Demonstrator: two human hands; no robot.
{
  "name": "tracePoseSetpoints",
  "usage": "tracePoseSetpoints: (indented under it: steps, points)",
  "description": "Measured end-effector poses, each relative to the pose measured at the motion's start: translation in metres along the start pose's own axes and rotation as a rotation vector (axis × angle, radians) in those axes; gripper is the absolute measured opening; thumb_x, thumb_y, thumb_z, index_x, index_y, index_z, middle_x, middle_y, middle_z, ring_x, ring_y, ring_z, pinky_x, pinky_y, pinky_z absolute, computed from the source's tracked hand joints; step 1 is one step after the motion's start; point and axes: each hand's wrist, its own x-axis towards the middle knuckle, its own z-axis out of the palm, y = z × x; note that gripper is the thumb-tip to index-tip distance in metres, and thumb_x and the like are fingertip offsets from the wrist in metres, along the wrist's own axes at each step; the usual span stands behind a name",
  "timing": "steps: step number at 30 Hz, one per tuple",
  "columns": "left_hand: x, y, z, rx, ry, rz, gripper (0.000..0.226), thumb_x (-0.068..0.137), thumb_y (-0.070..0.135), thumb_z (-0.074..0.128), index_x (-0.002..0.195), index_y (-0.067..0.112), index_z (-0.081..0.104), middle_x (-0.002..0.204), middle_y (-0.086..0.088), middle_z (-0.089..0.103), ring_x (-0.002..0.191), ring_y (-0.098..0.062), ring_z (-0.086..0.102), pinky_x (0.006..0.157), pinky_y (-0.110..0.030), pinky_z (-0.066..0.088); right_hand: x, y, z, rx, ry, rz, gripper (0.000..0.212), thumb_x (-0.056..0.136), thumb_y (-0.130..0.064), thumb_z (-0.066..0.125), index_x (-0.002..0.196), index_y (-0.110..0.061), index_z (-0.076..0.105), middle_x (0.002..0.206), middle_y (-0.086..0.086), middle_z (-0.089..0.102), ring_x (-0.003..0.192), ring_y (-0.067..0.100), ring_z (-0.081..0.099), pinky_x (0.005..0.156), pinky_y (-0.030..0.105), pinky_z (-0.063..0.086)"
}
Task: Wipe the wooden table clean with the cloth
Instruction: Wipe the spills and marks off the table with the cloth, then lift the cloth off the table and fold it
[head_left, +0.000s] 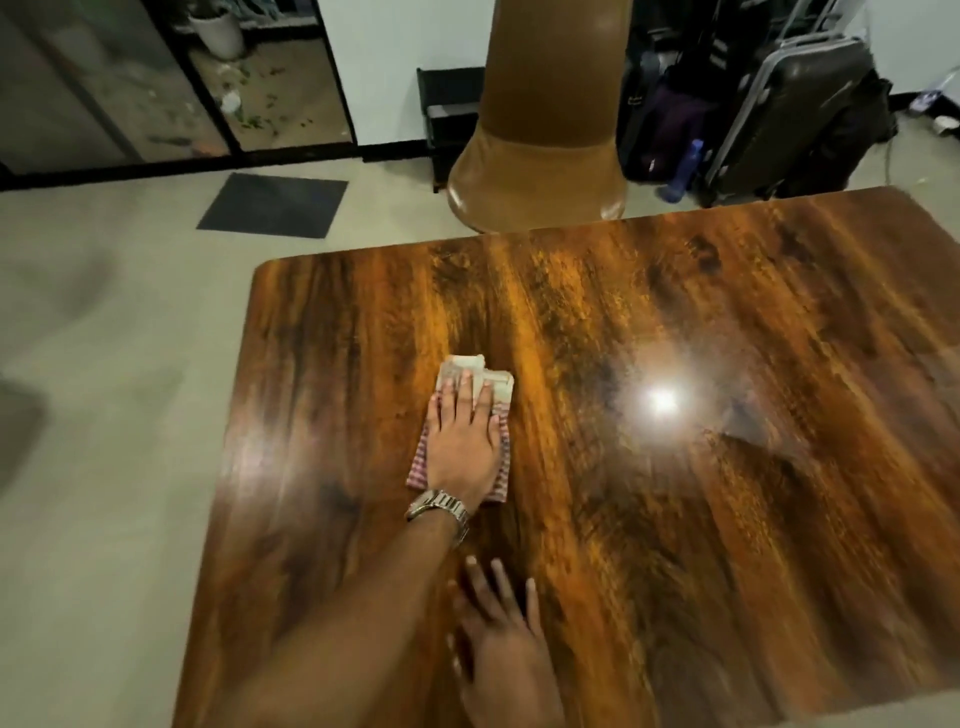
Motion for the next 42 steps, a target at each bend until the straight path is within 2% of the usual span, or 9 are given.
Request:
tracePoseSetpoints:
  steps: [3, 7, 13, 19, 22, 25, 30, 34, 42]
  points:
    - [-0.063, -0.036, 0.001, 0.045, -0.011, -0.02, 0.059, 0.108, 0.037, 0.018, 0.163, 0.02, 0.009, 0.171, -0.008, 0.001, 0.159, -0.029, 0.001, 0.129, -0.049, 0.003, -0.02, -0.022, -0.005, -0.036, 0.053, 0.201, 0.06, 0.099, -0.028, 0.047, 0.156, -0.033, 0.028, 0.165, -0.013, 0.02, 0.153, 0.008, 0.011, 0.124, 0.03, -0.003]
    - [-0.141, -0.036, 0.003, 0.024, -0.169, 0.06, 0.061, 0.108, 0.029, 0.023, 0.162, 0.019, -0.002, 0.171, -0.008, -0.01, 0.158, -0.03, -0.01, 0.128, -0.047, -0.008, -0.027, -0.038, -0.008, 0.447, 0.248, 0.52, 0.045, 0.101, -0.022, 0.051, 0.145, -0.026, 0.048, 0.149, -0.007, 0.05, 0.137, 0.011, 0.045, 0.116, 0.032, 0.035]
    - [-0.226, -0.038, -0.038, -0.43, -0.191, -0.008, 0.05, 0.11, 0.02, 0.028, 0.16, 0.02, 0.027, 0.171, -0.002, 0.004, 0.159, -0.018, -0.001, 0.13, -0.035, -0.003, -0.032, -0.067, 0.005, 1.1, 0.18, 0.887, 0.049, 0.101, -0.031, 0.053, 0.147, -0.016, 0.044, 0.142, 0.007, 0.056, 0.126, 0.026, 0.055, 0.111, 0.046, 0.041]
    - [-0.251, -0.061, -0.076, -0.627, -0.253, -0.419, 0.067, 0.101, 0.015, 0.052, 0.161, 0.02, 0.023, 0.168, -0.007, 0.019, 0.154, -0.029, 0.02, 0.127, -0.043, 0.022, -0.031, -0.099, 0.021, 1.01, 0.175, 0.926, 0.029, 0.099, -0.011, 0.052, 0.125, -0.004, 0.063, 0.117, 0.013, 0.068, 0.104, 0.028, 0.065, 0.093, 0.043, 0.055]
    - [-0.258, -0.066, -0.09, -0.973, -0.306, -0.599, 0.057, 0.099, 0.013, 0.058, 0.152, 0.014, 0.04, 0.151, -0.012, 0.048, 0.137, -0.029, 0.048, 0.118, -0.044, 0.039, -0.036, -0.109, 0.01, 1.021, 0.119, 0.828, 0.028, 0.1, -0.007, 0.046, 0.119, -0.007, 0.067, 0.108, 0.011, 0.071, 0.096, 0.024, 0.068, 0.078, 0.034, 0.057]
    - [-0.258, -0.081, -0.114, -1.325, -0.409, -0.829, 0.024, 0.096, 0.013, 0.062, 0.119, 0.01, 0.068, 0.123, -0.011, 0.069, 0.11, -0.025, 0.062, 0.094, -0.037, 0.051, -0.04, -0.119, -0.009, 1.063, 0.06, 0.701, 0.03, 0.101, -0.008, 0.043, 0.119, -0.008, 0.067, 0.11, 0.013, 0.072, 0.103, 0.028, 0.068, 0.092, 0.043, 0.056]
    - [-0.234, -0.093, -0.181, -1.27, -0.336, -0.632, 0.011, 0.098, 0.016, 0.061, 0.099, 0.017, 0.071, 0.098, 0.003, 0.071, 0.097, -0.016, 0.064, 0.073, -0.023, 0.049, -0.025, -0.147, -0.06, 1.002, 0.065, 0.477, 0.031, 0.102, -0.01, 0.044, 0.125, -0.015, 0.065, 0.111, 0.003, 0.074, 0.099, 0.015, 0.071, 0.078, 0.027, 0.056]
    - [-0.197, -0.094, -0.242, -0.793, -0.013, -0.373, 0.031, 0.102, 0.02, 0.055, 0.128, 0.006, 0.065, 0.132, -0.014, 0.06, 0.123, -0.029, 0.056, 0.106, -0.044, 0.047, 0.011, -0.182, -0.114, 0.602, 0.205, 0.211, 0.035, 0.099, -0.008, 0.049, 0.132, -0.011, 0.06, 0.13, 0.005, 0.065, 0.118, 0.016, 0.059, 0.095, 0.026, 0.043]
    - [-0.143, -0.111, -0.34, -0.472, 0.467, -0.175, 0.034, 0.097, 0.027, 0.059, 0.123, 0.007, 0.066, 0.167, -0.002, 0.022, 0.155, -0.026, 0.015, 0.125, -0.049, 0.023, 0.065, -0.224, -0.212, 0.06, 0.351, -0.025, 0.035, 0.097, -0.033, 0.056, 0.13, -0.022, 0.061, 0.141, 0.001, 0.055, 0.141, 0.024, 0.04, 0.119, 0.052, 0.025]
